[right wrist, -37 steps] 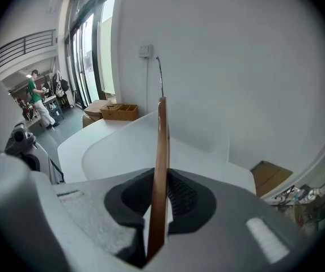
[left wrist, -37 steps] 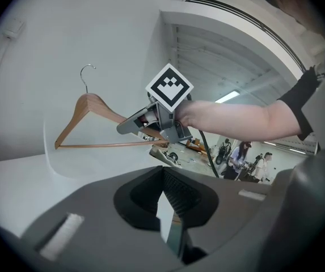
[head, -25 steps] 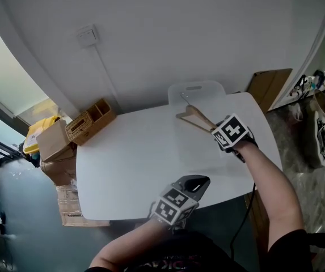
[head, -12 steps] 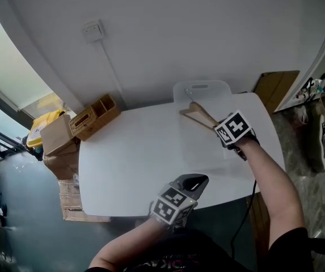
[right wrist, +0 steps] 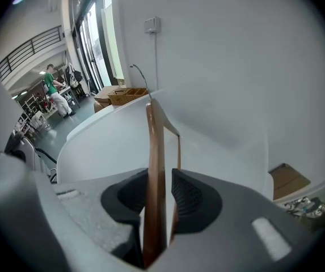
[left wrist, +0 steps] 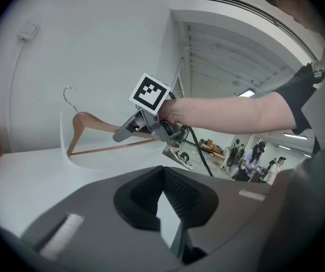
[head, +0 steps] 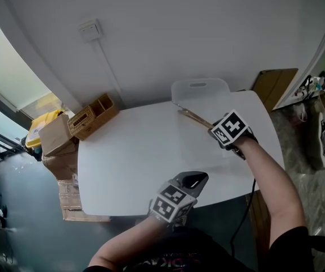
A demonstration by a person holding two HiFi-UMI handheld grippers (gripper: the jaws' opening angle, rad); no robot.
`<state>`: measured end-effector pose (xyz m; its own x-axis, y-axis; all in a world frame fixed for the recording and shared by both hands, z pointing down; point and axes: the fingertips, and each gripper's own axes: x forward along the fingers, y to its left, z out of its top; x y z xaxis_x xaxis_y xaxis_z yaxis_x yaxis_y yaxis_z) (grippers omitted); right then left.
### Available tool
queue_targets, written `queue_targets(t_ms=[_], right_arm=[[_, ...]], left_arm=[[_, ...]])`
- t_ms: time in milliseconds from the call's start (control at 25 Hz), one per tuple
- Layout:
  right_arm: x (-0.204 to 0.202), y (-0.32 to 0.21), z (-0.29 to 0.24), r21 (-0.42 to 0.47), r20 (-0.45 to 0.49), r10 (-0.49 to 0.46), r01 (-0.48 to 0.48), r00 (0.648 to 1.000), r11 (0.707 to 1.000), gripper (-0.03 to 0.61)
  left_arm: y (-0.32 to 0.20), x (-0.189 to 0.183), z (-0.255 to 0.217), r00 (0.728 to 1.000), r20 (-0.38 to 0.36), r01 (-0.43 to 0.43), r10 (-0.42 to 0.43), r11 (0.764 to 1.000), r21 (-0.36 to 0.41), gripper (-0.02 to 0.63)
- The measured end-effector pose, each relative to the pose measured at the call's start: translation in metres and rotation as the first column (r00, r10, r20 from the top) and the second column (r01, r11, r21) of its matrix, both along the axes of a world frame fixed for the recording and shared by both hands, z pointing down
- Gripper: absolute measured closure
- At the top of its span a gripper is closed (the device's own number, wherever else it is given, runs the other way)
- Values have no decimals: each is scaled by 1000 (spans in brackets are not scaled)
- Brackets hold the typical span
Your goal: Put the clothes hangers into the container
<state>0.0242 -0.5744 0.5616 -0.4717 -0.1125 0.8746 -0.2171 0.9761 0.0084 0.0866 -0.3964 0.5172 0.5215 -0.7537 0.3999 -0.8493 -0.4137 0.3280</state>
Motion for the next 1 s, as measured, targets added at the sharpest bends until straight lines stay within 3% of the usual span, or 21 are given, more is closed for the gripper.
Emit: queue_targets(t_ms=[520,1000], right_arm=[[-2,25,10,13,-87,-61,62,994,998,460],[-4,45,-21,51,-20,-13,14,1000,999,459]], left_arm=[[15,-11,-9,1000,-15,13,-12,999,34,609],[44,-30,-12,1000,-15,-18,18,999,31,609]])
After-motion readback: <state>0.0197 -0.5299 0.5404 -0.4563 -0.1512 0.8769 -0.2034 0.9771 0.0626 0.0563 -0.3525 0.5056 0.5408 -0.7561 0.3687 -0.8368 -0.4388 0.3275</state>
